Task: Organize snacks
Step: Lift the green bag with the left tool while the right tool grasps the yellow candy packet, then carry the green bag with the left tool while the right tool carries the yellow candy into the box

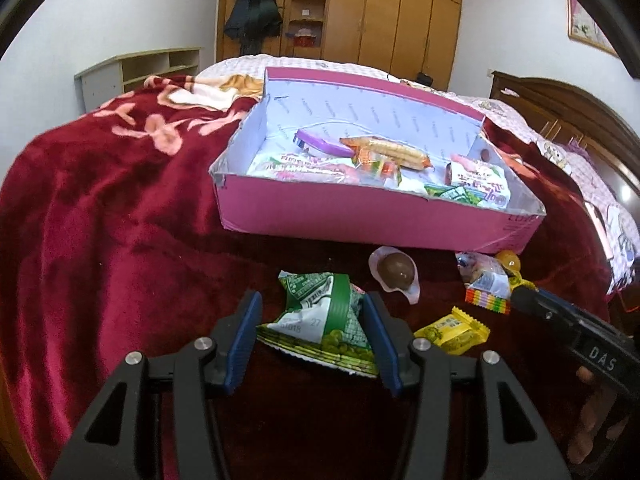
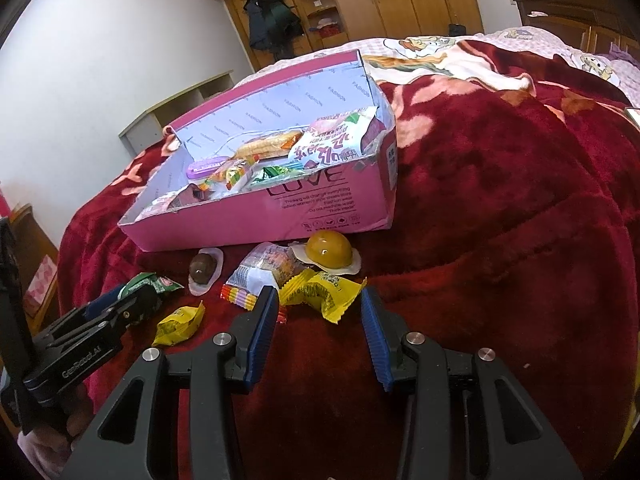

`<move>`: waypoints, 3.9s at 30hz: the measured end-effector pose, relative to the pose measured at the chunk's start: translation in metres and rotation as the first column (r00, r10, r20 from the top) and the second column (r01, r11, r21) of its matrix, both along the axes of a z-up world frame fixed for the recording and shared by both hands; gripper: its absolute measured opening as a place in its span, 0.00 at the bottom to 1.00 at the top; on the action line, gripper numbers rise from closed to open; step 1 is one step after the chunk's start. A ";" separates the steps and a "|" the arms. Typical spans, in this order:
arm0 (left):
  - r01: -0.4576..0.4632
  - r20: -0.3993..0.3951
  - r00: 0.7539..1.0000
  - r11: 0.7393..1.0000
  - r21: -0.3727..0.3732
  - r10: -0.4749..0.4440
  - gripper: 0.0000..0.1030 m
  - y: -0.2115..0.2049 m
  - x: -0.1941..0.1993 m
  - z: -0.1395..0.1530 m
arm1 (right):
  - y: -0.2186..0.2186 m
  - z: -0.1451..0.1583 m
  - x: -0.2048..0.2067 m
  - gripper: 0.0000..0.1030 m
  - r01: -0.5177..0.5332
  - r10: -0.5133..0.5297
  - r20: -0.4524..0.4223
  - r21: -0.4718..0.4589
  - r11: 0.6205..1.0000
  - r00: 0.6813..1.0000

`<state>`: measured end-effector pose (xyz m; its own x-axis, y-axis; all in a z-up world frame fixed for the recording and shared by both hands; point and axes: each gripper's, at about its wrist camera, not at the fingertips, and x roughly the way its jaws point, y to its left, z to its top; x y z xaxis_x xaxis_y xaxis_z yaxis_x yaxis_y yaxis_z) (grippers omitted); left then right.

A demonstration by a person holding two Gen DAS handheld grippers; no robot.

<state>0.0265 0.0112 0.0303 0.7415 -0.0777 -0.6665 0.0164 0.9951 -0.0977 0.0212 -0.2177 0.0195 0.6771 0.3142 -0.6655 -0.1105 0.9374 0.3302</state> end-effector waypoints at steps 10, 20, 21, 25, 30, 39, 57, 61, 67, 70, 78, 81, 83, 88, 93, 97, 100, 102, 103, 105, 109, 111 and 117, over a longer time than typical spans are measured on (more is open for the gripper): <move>0.007 -0.017 1.000 0.999 -0.044 -0.008 0.55 0.004 0.003 -0.009 | -0.005 -0.012 0.008 0.48 0.012 -0.010 -0.024 0.060 0.998 1.000; 0.005 -0.010 1.000 0.999 -0.049 -0.006 0.55 0.004 0.003 -0.011 | 0.004 -0.011 0.009 0.51 0.011 -0.011 -0.016 0.011 1.000 1.000; 0.005 -0.009 1.000 0.999 -0.046 -0.006 0.55 0.003 0.002 -0.011 | 0.004 -0.011 0.009 0.51 0.011 -0.011 -0.012 0.013 1.000 1.000; 0.008 -0.001 1.000 0.999 -0.043 -0.008 0.53 0.003 -0.002 -0.009 | 0.005 -0.011 0.006 0.47 0.019 -0.019 0.000 0.011 1.000 1.000; 0.011 0.005 1.000 0.998 -0.055 -0.011 0.52 0.005 -0.005 -0.004 | -0.004 -0.010 0.004 0.30 0.048 -0.048 0.001 0.024 0.999 0.999; 0.030 0.036 0.999 0.997 -0.066 -0.028 0.52 0.006 -0.015 0.007 | -0.009 0.000 -0.011 0.29 0.043 -0.045 0.031 0.040 0.998 0.999; 0.057 0.117 0.992 0.996 -0.069 -0.048 0.52 0.006 -0.015 0.046 | 0.006 0.033 -0.032 0.29 -0.021 0.018 0.121 0.021 1.000 0.992; 0.058 0.133 0.990 0.995 -0.079 -0.047 0.52 0.009 -0.008 0.056 | 0.010 0.042 -0.030 0.29 -0.028 0.028 0.139 -0.001 1.000 0.990; 0.054 0.169 0.985 0.997 -0.051 -0.045 0.52 0.011 0.003 0.074 | 0.015 0.058 -0.024 0.29 -0.043 0.048 0.174 -0.034 0.999 0.984; 0.057 0.176 0.983 0.997 -0.050 -0.048 0.52 0.013 0.010 0.079 | 0.017 0.065 -0.019 0.29 -0.051 0.057 0.184 -0.037 0.998 0.981; 0.062 0.176 0.983 0.997 -0.045 -0.053 0.52 0.011 0.031 0.086 | 0.019 0.078 -0.001 0.29 -0.053 0.065 0.197 -0.066 0.996 0.978; 0.067 0.172 0.983 0.997 -0.034 -0.060 0.52 0.007 0.041 0.086 | 0.017 0.082 0.007 0.29 -0.048 0.061 0.199 -0.074 0.996 0.978; 0.071 0.164 0.984 0.997 -0.030 -0.065 0.52 0.004 0.048 0.085 | 0.017 0.084 0.014 0.29 -0.045 0.059 0.198 -0.074 0.996 0.978; 0.076 0.151 0.986 0.997 -0.017 -0.073 0.52 -0.002 0.063 0.085 | 0.013 0.087 0.030 0.29 -0.030 0.045 0.194 -0.079 0.996 0.980; 0.084 0.144 0.986 0.996 -0.004 -0.082 0.52 -0.008 0.077 0.083 | 0.010 0.086 0.046 0.29 -0.019 0.035 0.190 -0.087 0.996 0.981; 0.089 0.125 0.988 0.996 -0.020 -0.086 0.52 -0.009 0.088 0.079 | 0.008 0.083 0.062 0.29 -0.014 0.031 0.183 -0.092 0.996 0.983; 0.091 0.115 0.989 0.996 -0.015 -0.089 0.52 -0.011 0.095 0.075 | 0.008 0.079 0.076 0.29 -0.010 0.027 0.173 -0.097 0.995 0.985; 0.090 0.108 0.990 0.996 -0.009 -0.089 0.52 -0.011 0.100 0.072 | 0.007 0.077 0.084 0.29 -0.009 0.026 0.166 -0.098 0.995 0.986; 0.090 0.103 0.991 0.996 -0.008 -0.089 0.52 -0.011 0.102 0.070 | 0.007 0.076 0.087 0.29 -0.009 0.025 0.159 -0.095 0.995 0.987; 0.091 0.092 0.992 0.996 -0.010 -0.089 0.52 -0.012 0.106 0.066 | 0.005 0.074 0.094 0.29 -0.019 0.027 0.134 -0.065 0.998 0.991; 0.087 0.067 0.994 0.996 -0.011 -0.086 0.52 -0.012 0.114 0.056 | 0.005 0.069 0.102 0.29 -0.012 0.020 0.129 -0.062 0.998 0.991; 0.086 0.057 0.995 0.996 -0.008 -0.085 0.52 -0.014 0.118 0.052 | 0.005 0.064 0.108 0.29 -0.010 0.016 0.118 -0.056 0.998 0.993; 0.082 0.033 0.996 0.997 0.002 -0.082 0.52 -0.018 0.129 0.040 | 0.005 0.055 0.125 0.29 0.007 0.001 0.101 -0.079 0.997 0.995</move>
